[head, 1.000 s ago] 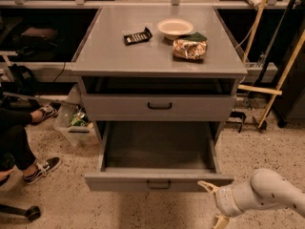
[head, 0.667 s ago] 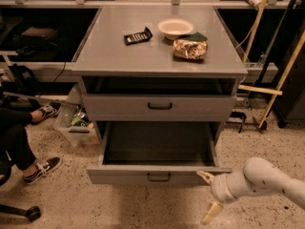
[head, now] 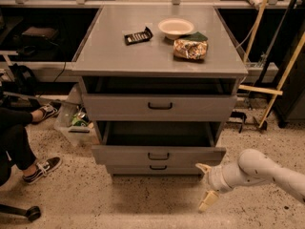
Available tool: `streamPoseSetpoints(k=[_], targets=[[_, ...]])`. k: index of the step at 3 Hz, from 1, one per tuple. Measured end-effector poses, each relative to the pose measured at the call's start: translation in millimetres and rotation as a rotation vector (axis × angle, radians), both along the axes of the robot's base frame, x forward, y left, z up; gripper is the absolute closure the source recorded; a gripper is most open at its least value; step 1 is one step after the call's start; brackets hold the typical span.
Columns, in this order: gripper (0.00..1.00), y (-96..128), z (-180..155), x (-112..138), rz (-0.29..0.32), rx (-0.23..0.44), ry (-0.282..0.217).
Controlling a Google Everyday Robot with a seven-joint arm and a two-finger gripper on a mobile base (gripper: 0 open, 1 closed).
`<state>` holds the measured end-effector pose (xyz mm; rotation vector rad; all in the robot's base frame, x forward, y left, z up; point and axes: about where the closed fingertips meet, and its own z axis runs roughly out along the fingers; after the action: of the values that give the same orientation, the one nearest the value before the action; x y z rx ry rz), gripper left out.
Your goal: Close middle drawer
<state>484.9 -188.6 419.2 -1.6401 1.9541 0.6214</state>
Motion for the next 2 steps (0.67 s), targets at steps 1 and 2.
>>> streamPoseSetpoints(k=[1, 2], targets=[[0.0, 12, -6, 26, 0.01, 0.019, 0.013], [0.0, 31, -2, 79, -0.016, 0.065, 0.011]])
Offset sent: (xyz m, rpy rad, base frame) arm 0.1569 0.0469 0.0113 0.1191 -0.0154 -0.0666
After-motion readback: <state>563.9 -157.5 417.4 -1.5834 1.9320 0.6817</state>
